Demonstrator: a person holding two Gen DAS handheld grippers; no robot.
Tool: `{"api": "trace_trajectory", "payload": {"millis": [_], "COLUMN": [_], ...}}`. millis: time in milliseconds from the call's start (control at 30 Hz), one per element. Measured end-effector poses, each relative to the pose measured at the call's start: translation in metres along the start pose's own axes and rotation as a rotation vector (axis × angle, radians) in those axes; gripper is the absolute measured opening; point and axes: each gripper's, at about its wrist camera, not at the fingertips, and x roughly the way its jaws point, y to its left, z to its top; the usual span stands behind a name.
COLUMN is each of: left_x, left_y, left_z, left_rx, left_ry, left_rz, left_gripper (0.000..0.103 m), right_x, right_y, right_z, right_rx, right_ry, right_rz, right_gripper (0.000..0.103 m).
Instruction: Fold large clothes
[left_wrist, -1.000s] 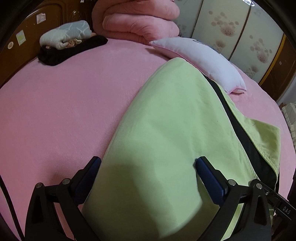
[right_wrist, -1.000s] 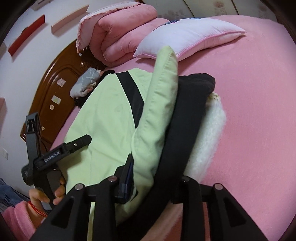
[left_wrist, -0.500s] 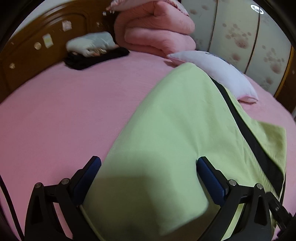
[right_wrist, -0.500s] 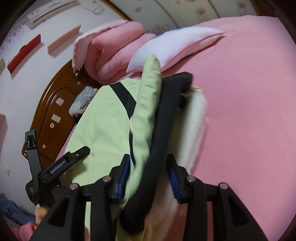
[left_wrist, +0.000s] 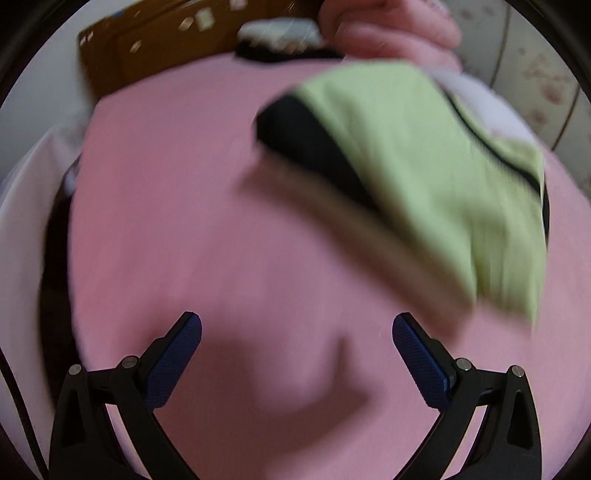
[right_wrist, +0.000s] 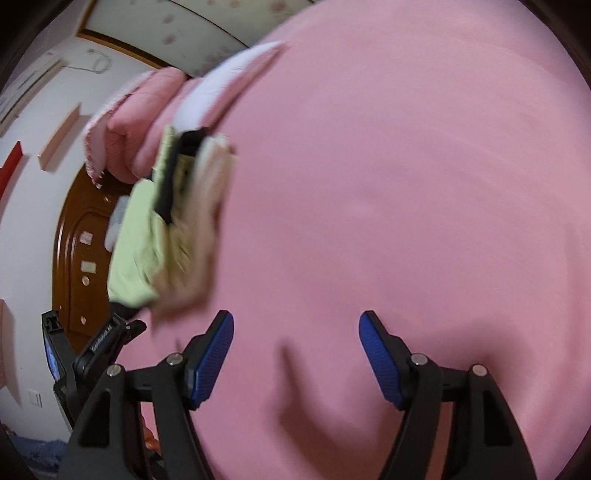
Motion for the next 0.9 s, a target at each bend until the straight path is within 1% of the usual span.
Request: {"api": "trace_trajectory", "payload": {"millis": [67,100,167,233,267,300,333,400,433,467,533,600,667,733,800,900], "left_x": [-0.016,-0.028,-0.053,-0.071,-0.086,-0.101,-0.112,-0.150,-0.161,-0.182,-0.213,-0.237,-0.263,-0.281,-0.307,-0.336], "left_y": [0.001,0.002,0.000,-0.007,-0.012,-0.016,-0.020,-0.033,-0.037,-0.043,-0.051,-0.061,-0.072,-0.086,-0.099,-0.118], "left_z": [-0.028,-0.045,-0.082,-0.116,-0.142,-0.164,-0.178,-0.220,-0.232,-0.251,-0.275,-0.288,-0.296,-0.290,-0.282,-0.268], "left_rx": [0.008,0.020,0.072,0.149,0.211,0.260,0.302,0.421,0.462,0.540,0.640,0.731,0.790,0.831,0.870,0.897], "left_ry": [0.046,0.072,0.150,0.243,0.298,0.321,0.328,0.347,0.361,0.372,0.355,0.353,0.332,0.310,0.254,0.206], "left_rz": [0.023,0.016,-0.036,-0.090,-0.118,-0.129,-0.132,-0.119,-0.128,-0.157,-0.156,-0.179,-0.212,-0.260,-0.294,-0.346], "left_gripper": [0.102,0.102,0.102,0.102,0.102,0.102,0.102,0.102,0.102,0.102,0.102,0.102,0.102,0.102,0.102,0.102], "right_x": [-0.028,-0.051,-0.086,-0.131,-0.151,-0.176,-0.195,-0.247,-0.268,-0.285,-0.331,-0.368,-0.396,-0.413,-0.427,-0.447], "right_y": [-0.027,-0.043,-0.064,-0.091,-0.101,-0.113,-0.124,-0.145,-0.154,-0.161,-0.181,-0.197,-0.208,-0.212,-0.206,-0.187], "right_z": [-0.015,-0.024,-0.038,-0.053,-0.060,-0.069,-0.076,-0.095,-0.103,-0.109,-0.125,-0.136,-0.144,-0.146,-0.142,-0.131], "right_rx": [-0.015,-0.035,-0.080,-0.147,-0.179,-0.217,-0.243,-0.309,-0.320,-0.319,-0.270,-0.194,-0.124,-0.098,-0.099,-0.094], "right_ry": [0.049,0.062,0.080,0.099,0.105,0.110,0.104,0.070,0.066,0.069,0.086,0.084,0.080,0.084,0.078,0.031], "right_rz": [-0.034,-0.074,-0.156,-0.261,-0.305,-0.362,-0.405,-0.524,-0.567,-0.597,-0.655,-0.674,-0.684,-0.697,-0.705,-0.671], "right_gripper": [0.070,0.071,0.073,0.076,0.078,0.080,0.082,0.084,0.086,0.088,0.090,0.090,0.090,0.090,0.090,0.090]}}
